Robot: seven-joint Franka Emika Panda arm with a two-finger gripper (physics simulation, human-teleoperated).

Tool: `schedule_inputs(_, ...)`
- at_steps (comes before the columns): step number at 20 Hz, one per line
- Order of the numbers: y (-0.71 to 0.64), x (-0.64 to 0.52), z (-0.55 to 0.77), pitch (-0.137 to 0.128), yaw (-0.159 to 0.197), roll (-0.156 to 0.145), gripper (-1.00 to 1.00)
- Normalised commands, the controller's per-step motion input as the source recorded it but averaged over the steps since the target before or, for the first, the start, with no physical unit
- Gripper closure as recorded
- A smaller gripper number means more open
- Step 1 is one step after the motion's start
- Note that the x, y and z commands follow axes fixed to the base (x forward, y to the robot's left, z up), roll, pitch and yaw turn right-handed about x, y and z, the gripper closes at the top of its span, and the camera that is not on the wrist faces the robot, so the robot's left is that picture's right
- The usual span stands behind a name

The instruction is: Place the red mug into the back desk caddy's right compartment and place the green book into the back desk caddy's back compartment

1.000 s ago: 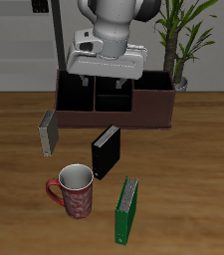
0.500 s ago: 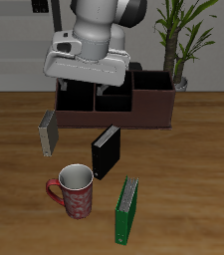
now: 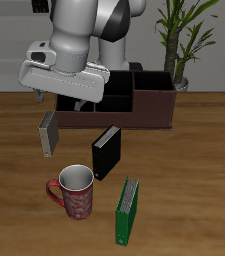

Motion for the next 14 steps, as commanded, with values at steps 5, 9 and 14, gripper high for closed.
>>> schedule_inputs(5, -0.11, 0.17, -0.29, 0.003, -0.066, -0.016, -1.0)
schedule_inputs(9, 0.08, 0.11, -0.29, -0.034, -0.092, 0.033, -1.0)
schedule_inputs(14, 0.15, 0.14, -0.2, -0.049, -0.057, 0.021, -1.0)
